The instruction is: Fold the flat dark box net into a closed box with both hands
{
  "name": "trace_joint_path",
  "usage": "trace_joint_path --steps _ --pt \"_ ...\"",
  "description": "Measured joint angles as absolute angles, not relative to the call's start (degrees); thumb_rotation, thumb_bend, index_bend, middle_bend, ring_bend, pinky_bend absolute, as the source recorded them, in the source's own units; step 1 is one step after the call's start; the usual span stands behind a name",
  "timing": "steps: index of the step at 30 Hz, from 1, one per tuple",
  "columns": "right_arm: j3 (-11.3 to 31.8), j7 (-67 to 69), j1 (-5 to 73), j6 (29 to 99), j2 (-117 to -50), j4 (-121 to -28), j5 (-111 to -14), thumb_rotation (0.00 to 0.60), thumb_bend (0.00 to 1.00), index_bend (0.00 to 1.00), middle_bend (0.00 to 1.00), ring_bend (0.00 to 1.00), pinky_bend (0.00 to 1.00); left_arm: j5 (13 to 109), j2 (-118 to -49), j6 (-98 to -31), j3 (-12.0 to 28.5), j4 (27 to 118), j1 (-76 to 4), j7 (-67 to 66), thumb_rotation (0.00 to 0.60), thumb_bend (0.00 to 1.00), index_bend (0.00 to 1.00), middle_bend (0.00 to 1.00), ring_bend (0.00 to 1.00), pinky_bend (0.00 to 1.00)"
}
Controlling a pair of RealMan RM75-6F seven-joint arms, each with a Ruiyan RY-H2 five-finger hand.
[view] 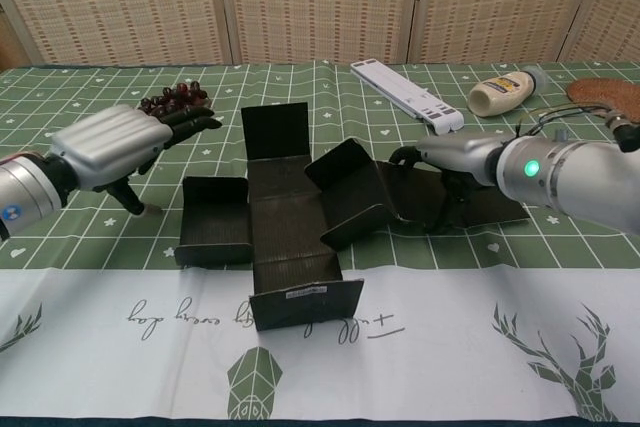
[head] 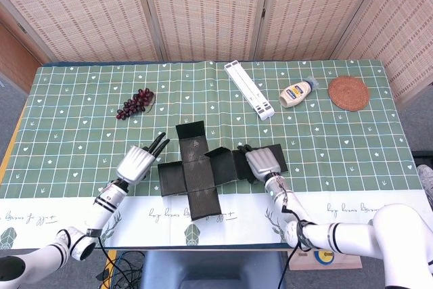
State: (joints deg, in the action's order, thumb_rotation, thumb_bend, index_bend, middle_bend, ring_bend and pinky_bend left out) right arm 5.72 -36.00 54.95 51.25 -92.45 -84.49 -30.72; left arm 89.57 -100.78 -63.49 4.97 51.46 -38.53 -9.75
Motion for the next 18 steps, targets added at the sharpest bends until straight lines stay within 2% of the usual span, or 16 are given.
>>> trace_joint_path --steps 18 --pt "5.35 -35.88 54.43 51.52 -92.71 -84.49 -31.49 0.600 0.32 0.14 0.22 0.76 0.89 89.12 -103.27 -63.01 4.09 49.72 -39.84 -7.11 0.600 0.10 0.00 0.03 0.59 0.89"
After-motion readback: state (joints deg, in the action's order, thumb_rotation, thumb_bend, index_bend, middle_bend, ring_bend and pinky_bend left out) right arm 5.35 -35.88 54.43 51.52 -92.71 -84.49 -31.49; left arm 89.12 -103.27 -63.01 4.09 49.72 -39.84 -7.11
